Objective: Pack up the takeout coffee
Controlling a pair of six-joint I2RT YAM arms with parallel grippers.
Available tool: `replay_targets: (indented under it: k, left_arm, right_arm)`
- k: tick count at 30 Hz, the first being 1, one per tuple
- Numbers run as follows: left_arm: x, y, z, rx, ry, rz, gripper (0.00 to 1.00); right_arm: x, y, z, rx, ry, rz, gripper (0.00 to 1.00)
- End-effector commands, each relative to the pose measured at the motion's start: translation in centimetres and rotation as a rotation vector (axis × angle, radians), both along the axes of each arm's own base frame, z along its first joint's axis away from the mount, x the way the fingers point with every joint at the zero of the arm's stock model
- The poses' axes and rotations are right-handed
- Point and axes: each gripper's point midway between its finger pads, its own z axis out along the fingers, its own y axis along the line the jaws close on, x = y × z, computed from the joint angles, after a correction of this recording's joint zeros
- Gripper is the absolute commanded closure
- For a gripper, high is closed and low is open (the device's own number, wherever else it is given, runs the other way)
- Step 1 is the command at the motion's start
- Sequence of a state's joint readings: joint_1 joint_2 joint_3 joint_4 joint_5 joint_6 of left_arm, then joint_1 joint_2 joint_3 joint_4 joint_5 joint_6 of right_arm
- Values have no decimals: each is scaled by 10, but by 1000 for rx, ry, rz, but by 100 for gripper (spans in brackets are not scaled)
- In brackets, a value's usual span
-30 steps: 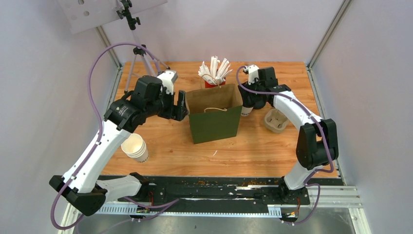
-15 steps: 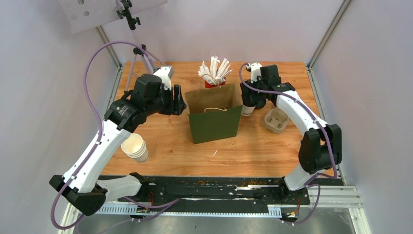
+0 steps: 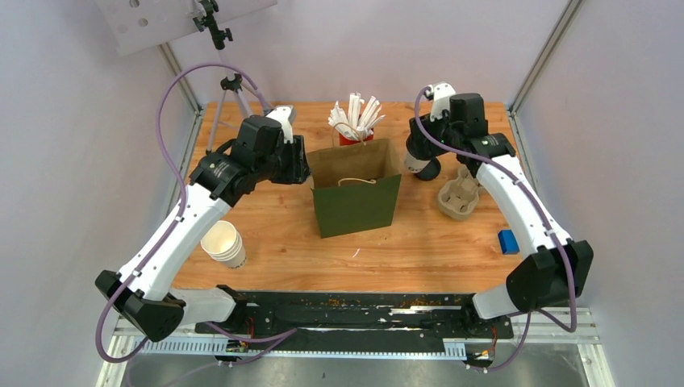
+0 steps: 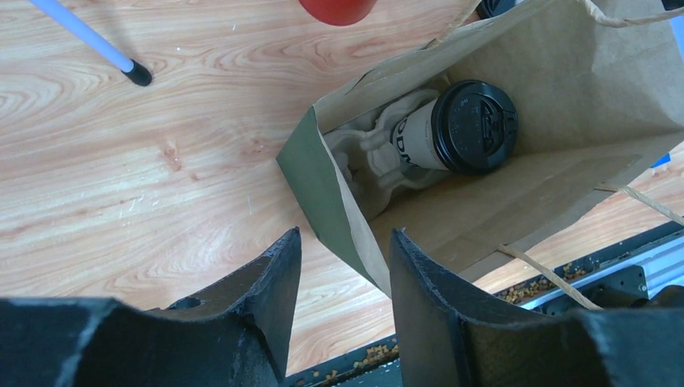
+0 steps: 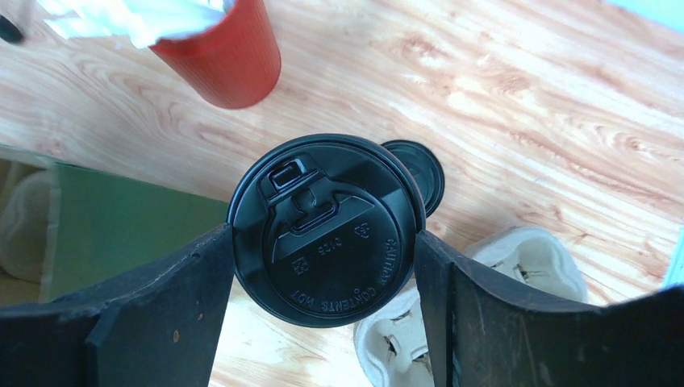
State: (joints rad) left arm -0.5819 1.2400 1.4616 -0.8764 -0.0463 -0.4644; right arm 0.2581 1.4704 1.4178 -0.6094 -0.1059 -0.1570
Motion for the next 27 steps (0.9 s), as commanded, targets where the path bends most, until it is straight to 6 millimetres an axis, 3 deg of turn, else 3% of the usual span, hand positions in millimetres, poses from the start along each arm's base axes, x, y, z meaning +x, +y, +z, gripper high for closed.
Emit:
replay_targets:
  k: [1, 10, 16, 18, 27]
  left_arm:
    - [11, -9, 18, -34, -56, -12, 51]
    - [20, -21, 8, -27, -31, -47, 62]
    - [16, -30, 11, -13, -60, -156, 94]
    - [13, -32, 13, -22, -66, -183, 100]
    - [-6, -48, 18, -82, -42, -314, 100]
  right_arm:
    - [-9, -8, 76, 76, -151, -63, 35]
    - [-40, -5, 134, 110, -221, -41, 36]
    - [-76, 5, 174, 127, -306, 46, 36]
    - [-89, 9, 179, 133, -316, 78, 35]
    - [-145, 28, 214, 236, -368, 215, 35]
